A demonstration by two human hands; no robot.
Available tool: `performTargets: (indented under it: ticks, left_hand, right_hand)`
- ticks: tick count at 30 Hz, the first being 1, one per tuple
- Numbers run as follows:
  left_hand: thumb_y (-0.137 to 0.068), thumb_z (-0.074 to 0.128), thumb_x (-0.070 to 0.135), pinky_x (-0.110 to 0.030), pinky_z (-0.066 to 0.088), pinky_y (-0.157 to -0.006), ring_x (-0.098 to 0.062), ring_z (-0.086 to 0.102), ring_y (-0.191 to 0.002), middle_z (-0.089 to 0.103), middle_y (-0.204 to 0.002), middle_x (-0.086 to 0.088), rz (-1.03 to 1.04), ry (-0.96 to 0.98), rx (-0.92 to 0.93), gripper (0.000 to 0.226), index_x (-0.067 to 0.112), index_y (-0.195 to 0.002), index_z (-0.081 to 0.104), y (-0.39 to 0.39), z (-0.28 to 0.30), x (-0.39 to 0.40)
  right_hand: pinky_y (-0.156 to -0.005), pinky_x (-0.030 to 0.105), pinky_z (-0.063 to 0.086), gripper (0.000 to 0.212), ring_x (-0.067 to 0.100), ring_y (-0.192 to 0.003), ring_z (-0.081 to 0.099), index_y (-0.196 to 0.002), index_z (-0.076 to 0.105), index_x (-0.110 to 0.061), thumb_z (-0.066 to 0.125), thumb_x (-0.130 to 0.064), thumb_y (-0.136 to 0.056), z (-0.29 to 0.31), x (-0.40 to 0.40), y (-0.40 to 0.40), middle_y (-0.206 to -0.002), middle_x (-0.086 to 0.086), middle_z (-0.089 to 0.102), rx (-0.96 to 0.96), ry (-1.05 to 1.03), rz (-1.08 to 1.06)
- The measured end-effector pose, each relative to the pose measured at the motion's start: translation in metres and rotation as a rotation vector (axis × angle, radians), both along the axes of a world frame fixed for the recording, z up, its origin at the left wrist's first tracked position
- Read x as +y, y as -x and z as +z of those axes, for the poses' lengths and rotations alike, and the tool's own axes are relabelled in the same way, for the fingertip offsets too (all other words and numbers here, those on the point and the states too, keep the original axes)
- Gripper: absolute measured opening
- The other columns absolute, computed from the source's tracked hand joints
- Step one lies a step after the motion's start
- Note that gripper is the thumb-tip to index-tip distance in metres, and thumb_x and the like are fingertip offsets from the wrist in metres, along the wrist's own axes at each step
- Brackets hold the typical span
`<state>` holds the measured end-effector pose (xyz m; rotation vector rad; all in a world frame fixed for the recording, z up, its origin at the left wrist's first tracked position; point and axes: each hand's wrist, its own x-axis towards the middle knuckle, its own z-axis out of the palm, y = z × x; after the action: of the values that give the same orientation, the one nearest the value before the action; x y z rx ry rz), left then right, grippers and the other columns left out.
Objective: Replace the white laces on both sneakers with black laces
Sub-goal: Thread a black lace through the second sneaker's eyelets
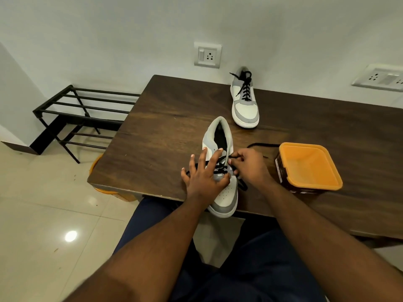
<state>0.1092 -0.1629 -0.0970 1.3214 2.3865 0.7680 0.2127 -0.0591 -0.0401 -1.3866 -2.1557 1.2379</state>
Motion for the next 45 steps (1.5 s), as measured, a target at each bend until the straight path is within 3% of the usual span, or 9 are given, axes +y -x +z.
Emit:
performTargets:
  ticks: [6,11,15,18,22,27,33,40,45]
  left_hand:
    - [-0.086,0.052,0.063,-0.064,0.0,-0.113,-0.026,-0.006,-0.15,0.003,-0.163,0.011,-0.017,0.005,-0.025,0.075,0.062,-0.143,0.005,0.001,0.002,-0.001]
    - [-0.084,0.053,0.063,-0.064,0.001,-0.113,-0.026,-0.005,-0.15,0.005,-0.163,0.01,-0.004,-0.006,-0.034,0.075,0.063,-0.142,0.006,0.001,0.001,0.001]
    - [-0.084,0.053,0.064,-0.064,0.001,-0.113,-0.027,-0.005,-0.15,0.005,-0.163,0.01,-0.009,-0.021,-0.018,0.075,0.061,-0.143,0.007,0.002,-0.002,0.0]
    - [-0.084,0.053,0.064,-0.064,0.002,-0.113,-0.027,-0.004,-0.15,0.005,-0.162,0.01,-0.006,-0.027,-0.015,0.076,0.062,-0.143,0.007,0.002,-0.002,0.002]
    - [-0.084,0.053,0.064,-0.064,0.0,-0.113,-0.026,-0.006,-0.15,0.004,-0.163,0.01,-0.001,-0.01,-0.017,0.076,0.063,-0.142,0.004,0.001,-0.002,0.001]
    - [-0.084,0.053,0.064,-0.064,-0.001,-0.113,-0.027,-0.006,-0.15,0.004,-0.163,0.009,-0.007,-0.012,-0.018,0.075,0.062,-0.143,0.005,0.001,-0.001,0.001]
    - [-0.084,0.053,0.063,-0.064,0.0,-0.114,-0.027,-0.006,-0.15,0.007,-0.163,0.008,0.006,-0.024,-0.017,0.075,0.063,-0.143,0.005,0.0,-0.001,0.0]
    - [-0.084,0.054,0.062,-0.064,0.002,-0.113,-0.028,-0.005,-0.15,0.01,-0.162,0.003,0.023,-0.023,-0.011,0.076,0.062,-0.144,0.007,-0.001,0.002,-0.001]
    - [-0.085,0.053,0.062,-0.064,0.001,-0.113,-0.028,-0.005,-0.15,0.008,-0.162,0.003,0.004,-0.002,-0.026,0.073,0.062,-0.143,0.009,-0.001,0.001,0.001]
  right_hand:
    - [-0.043,0.017,0.047,0.017,0.001,-0.04,0.056,-0.078,0.066,-0.016,0.062,-0.009,-0.092,0.045,0.065,-0.016,-0.073,0.006,0.069,-0.026,-0.188,-0.146]
    - [-0.039,0.019,0.044,0.014,0.002,-0.035,0.052,-0.097,0.067,-0.002,0.055,-0.006,-0.093,0.089,0.117,-0.03,-0.082,0.014,0.069,0.303,-0.222,-0.578]
    - [-0.04,0.022,0.044,0.043,0.013,-0.043,0.055,-0.133,0.051,-0.017,0.059,-0.005,-0.093,0.064,0.078,-0.018,-0.08,0.01,0.069,0.163,-0.084,-0.261]
    - [-0.042,0.017,0.045,0.027,0.012,-0.049,0.06,-0.12,0.063,-0.013,0.059,-0.008,-0.093,0.031,0.042,-0.008,-0.077,0.002,0.069,-0.018,-0.071,0.023]
    - [-0.065,0.032,0.056,0.009,0.013,-0.066,0.065,-0.091,0.072,-0.02,0.065,-0.013,-0.09,0.01,0.016,-0.001,-0.076,-0.003,0.07,-0.157,-0.168,0.189]
    - [-0.069,0.034,0.046,0.008,0.026,-0.088,0.061,-0.088,0.06,-0.019,0.054,-0.021,-0.094,0.029,0.046,-0.007,-0.092,0.002,0.064,-0.376,-0.544,0.204]
    - [-0.075,0.034,0.054,0.01,0.012,-0.077,0.064,-0.084,0.07,-0.017,0.072,-0.026,-0.085,0.027,0.034,0.0,-0.086,-0.003,0.07,-0.259,-0.223,0.333]
    - [-0.077,0.04,0.053,0.015,0.025,-0.089,0.064,-0.095,0.068,-0.016,0.059,-0.028,-0.092,0.028,0.039,0.002,-0.098,0.004,0.069,-0.441,-0.484,0.404]
    - [-0.075,0.037,0.046,0.02,0.035,-0.098,0.062,-0.101,0.069,-0.016,0.053,-0.027,-0.095,0.074,0.098,-0.021,-0.109,0.009,0.064,-0.372,-0.766,-0.018]
